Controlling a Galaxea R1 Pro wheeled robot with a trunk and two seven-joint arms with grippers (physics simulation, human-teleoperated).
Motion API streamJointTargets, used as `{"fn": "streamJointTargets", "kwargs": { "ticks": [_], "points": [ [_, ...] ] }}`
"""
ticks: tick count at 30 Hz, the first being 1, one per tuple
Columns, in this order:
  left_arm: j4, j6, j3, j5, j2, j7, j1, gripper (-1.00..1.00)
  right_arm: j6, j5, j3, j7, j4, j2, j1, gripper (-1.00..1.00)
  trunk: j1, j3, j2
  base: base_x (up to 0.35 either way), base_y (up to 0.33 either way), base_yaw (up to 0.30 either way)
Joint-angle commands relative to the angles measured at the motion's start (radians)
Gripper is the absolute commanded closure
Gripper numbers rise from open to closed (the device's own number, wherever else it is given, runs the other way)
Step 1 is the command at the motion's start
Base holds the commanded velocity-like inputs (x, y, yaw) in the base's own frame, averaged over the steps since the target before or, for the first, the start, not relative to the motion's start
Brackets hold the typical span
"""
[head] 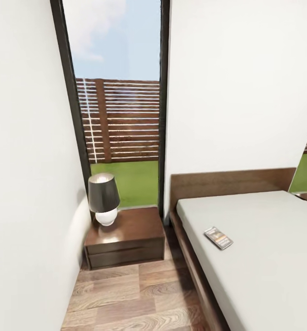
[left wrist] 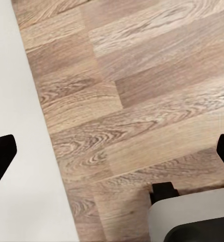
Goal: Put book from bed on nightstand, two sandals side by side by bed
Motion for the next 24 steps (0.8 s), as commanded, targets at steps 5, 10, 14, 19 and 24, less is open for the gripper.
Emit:
{"fn": "streamJointTargets", "kwargs": {
  "ticks": [5,10,14,19,24],
  "points": [
    [0.0,-0.002,-0.008,0.009,0.0,-0.001,-0.001,-1.0,-0.003,0.009,-0.008,0.003,0.001,0.0,-0.001,-1.0,0.001,-0.001,-0.001,0.332,0.095,-0.001],
    [0.0,-0.002,-0.008,0.009,0.0,-0.001,-0.001,-1.0,-0.003,0.009,-0.008,0.003,0.001,0.0,-0.001,-1.0,0.001,-0.001,-0.001,0.332,0.099,0.0],
    [0.0,-0.002,-0.008,0.009,0.0,-0.001,-0.001,-1.0,-0.003,0.009,-0.009,0.003,0.001,0.0,-0.001,-1.0,0.001,-0.001,-0.001,0.33,0.105,0.0],
    [0.0,-0.002,-0.008,0.009,0.0,-0.002,-0.001,-1.0,-0.003,0.009,-0.009,0.003,0.0,0.0,-0.001,-1.0,0.001,-0.001,-0.001,0.323,0.125,0.0],
    [0.0,-0.002,-0.008,0.009,0.0,-0.001,-0.001,-1.0,-0.003,0.009,-0.009,0.003,0.001,0.0,-0.001,-1.0,0.001,-0.001,-0.001,0.319,0.136,0.0]
  ]
}}
